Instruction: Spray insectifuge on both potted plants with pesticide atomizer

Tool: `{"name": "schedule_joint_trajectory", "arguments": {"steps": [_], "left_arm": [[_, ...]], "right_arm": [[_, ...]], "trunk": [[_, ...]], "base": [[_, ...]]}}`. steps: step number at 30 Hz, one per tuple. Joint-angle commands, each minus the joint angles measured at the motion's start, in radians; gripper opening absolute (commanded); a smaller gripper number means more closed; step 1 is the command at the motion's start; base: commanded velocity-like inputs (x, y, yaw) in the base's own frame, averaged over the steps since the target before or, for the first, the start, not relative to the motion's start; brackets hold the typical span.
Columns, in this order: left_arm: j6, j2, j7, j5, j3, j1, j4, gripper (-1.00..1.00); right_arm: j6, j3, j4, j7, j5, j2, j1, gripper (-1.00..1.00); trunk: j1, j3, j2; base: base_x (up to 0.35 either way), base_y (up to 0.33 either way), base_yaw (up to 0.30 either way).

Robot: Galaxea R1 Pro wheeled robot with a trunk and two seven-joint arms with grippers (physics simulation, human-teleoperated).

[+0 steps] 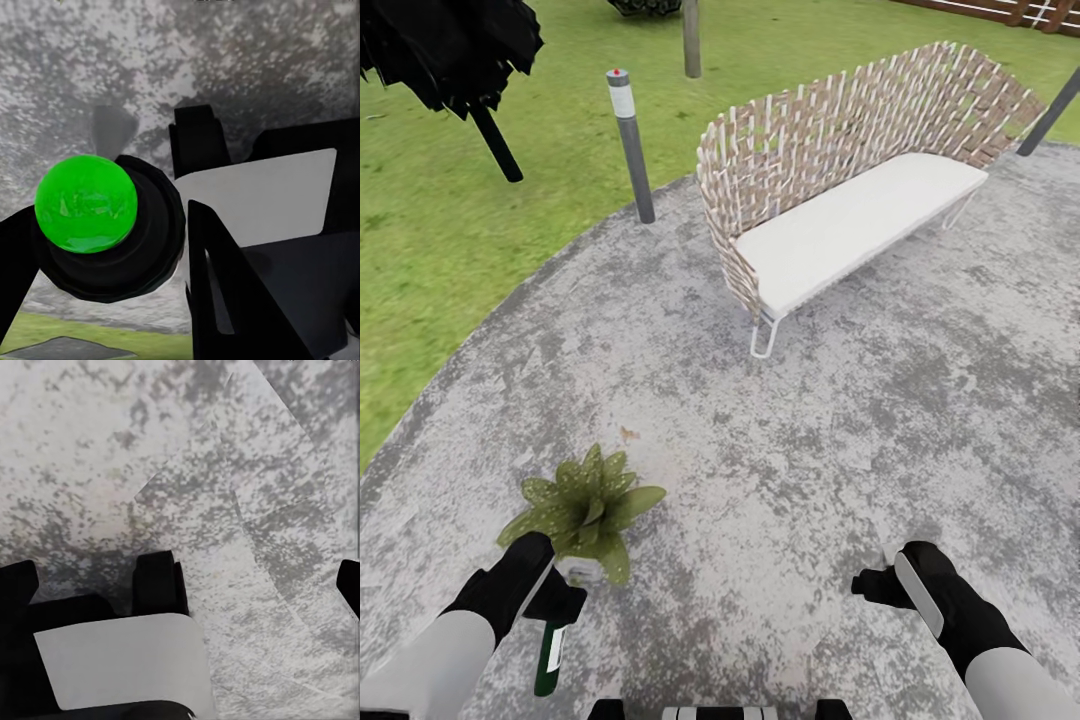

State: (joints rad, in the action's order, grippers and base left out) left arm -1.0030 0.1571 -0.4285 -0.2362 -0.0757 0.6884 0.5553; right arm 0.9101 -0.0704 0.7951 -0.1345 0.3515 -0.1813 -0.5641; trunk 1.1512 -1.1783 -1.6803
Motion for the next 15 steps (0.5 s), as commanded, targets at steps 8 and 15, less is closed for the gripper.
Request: {"name": "schedule_joint_trajectory", "arguments": {"steps": [8, 15], "left_arm": [[-0.003, 0.001, -0.01, -0.011, -0.006, 0.033, 0.002, -1.0], [-0.003, 0.001, -0.01, -0.011, -0.006, 0.058, 0.002, -1.0]], "right_arm": [[0.003, -0.005, 0.001, -0.01, 0.011, -0.001, 0.0, 1.0], [0.003, -0.005, 0.001, -0.01, 0.011, -0.001, 0.0, 1.0]], "trunk": [[0.0, -0.001, 0.0], [0.0, -0.001, 0.0]], "base": [[0.006, -0.008, 0.0], [0.0, 0.0, 0.0]]}}
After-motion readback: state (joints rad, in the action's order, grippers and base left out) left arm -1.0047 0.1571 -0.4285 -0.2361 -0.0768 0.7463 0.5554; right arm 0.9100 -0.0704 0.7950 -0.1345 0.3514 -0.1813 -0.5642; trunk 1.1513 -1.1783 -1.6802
